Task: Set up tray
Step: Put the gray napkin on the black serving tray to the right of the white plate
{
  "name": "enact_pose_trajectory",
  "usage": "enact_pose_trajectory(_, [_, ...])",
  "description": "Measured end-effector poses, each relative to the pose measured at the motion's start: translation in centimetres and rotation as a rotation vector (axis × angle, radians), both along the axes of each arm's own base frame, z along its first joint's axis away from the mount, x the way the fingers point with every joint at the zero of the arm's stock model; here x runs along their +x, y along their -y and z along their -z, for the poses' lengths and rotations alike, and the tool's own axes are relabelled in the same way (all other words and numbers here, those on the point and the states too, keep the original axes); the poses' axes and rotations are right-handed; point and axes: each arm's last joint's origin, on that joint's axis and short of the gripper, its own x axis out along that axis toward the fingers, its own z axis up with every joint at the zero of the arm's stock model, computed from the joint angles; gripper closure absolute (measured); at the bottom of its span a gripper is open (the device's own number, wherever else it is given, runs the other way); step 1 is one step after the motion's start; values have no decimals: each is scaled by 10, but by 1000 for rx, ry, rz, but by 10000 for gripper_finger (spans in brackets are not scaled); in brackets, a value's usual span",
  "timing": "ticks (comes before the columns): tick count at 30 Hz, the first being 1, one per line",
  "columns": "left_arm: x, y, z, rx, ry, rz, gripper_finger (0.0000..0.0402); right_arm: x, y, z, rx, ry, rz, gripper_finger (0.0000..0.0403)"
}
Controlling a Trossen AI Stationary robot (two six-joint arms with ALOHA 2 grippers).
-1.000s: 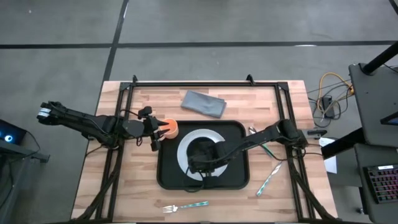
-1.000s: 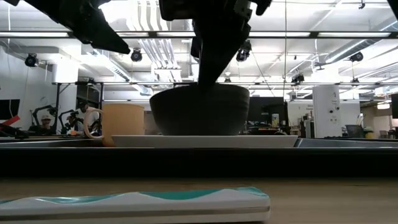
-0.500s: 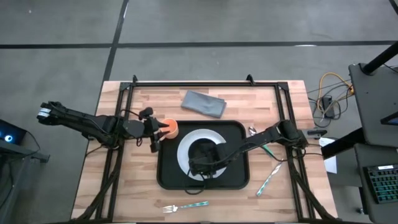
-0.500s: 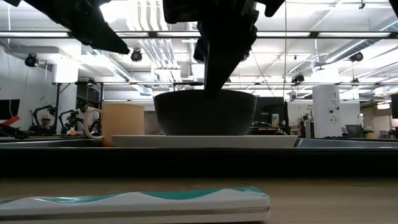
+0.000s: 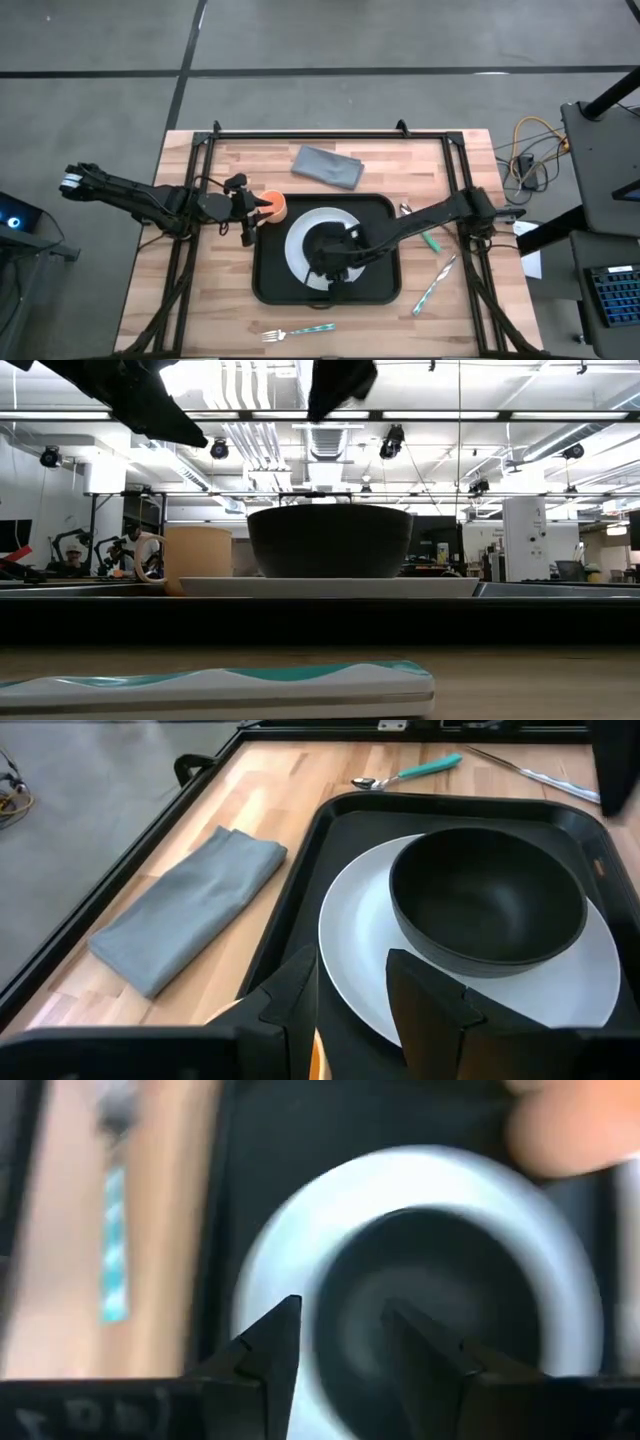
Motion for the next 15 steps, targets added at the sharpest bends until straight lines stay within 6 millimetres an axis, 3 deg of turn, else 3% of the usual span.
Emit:
enact_pose_trajectory(4, [1,-2,1,12,8,-78,299,-12,28,-32,-234,121,138,248])
enact_pose_trajectory(7, [1,-6,2,64,15,-186,299,-13,64,-48,-234,152,201,232])
enact_pose_trajectory(15, [16,-36,6,195,-38,-262,299,-7,163,-50,-133,134,244,194])
